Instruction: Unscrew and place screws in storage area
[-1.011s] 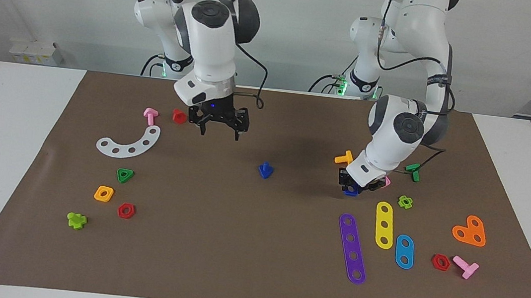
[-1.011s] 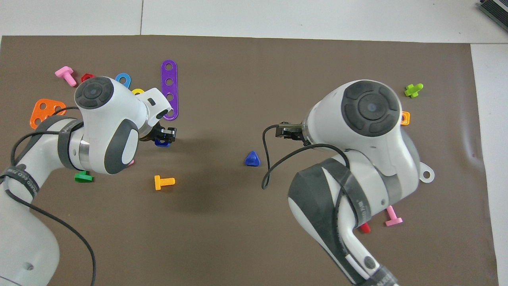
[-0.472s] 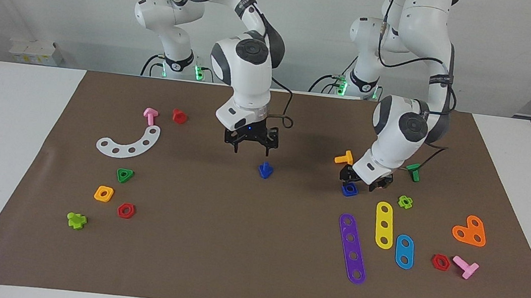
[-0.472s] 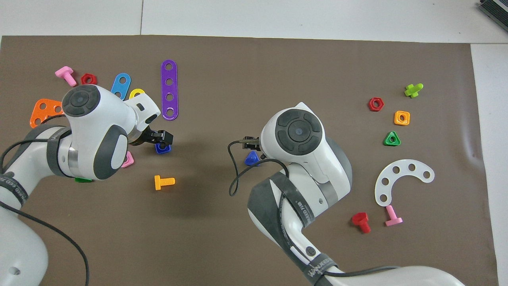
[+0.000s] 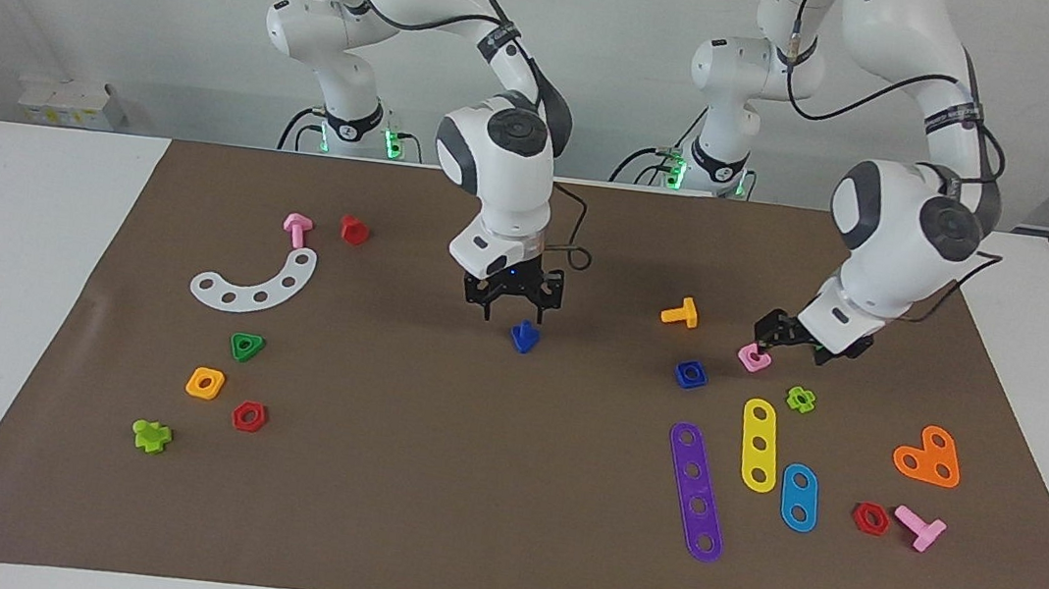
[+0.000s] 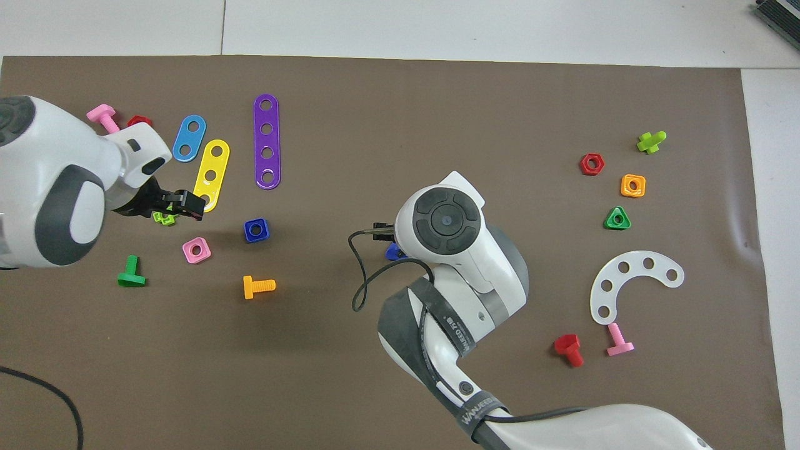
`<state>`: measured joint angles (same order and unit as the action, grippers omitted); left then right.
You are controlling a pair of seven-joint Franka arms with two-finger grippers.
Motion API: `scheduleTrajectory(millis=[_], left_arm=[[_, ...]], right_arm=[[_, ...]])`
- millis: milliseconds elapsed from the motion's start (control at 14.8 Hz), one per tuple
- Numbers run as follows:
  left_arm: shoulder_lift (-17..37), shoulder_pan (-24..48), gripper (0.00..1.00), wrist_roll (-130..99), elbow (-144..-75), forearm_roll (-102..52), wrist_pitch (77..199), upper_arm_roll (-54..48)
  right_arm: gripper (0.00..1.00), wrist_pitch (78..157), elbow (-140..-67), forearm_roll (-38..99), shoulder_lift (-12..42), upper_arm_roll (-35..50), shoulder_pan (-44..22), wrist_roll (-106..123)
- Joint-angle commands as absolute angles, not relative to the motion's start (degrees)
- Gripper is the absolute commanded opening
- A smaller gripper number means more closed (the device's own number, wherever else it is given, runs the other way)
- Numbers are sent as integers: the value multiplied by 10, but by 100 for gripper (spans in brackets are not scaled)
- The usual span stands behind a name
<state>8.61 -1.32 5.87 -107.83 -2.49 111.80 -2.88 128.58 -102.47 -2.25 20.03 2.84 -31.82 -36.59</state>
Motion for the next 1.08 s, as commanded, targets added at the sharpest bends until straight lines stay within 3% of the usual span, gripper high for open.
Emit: scheduleTrajectory(millis=[0, 202, 404, 539, 1011], left_arm=[[32, -33, 100, 64, -1085, -4, 1072, -33], [-14, -40, 100, 62, -1065, 0, 1022, -33], [-20, -40, 100, 58, -993, 4, 933, -30], [-17, -39, 100, 57, -943, 28, 881, -31], [-26, -32, 100, 56, -929, 29, 881, -37]], right_arm=[[79, 1304, -1028, -52, 219, 27, -328, -381], [73, 1321, -1027, -58, 233, 26, -335, -381], [68, 1327, -1030, -59, 238, 26, -340, -386], [59, 1328, -1030, -59, 238, 26, -345, -388], [55, 1330, -1049, -60, 234, 26, -346, -388]])
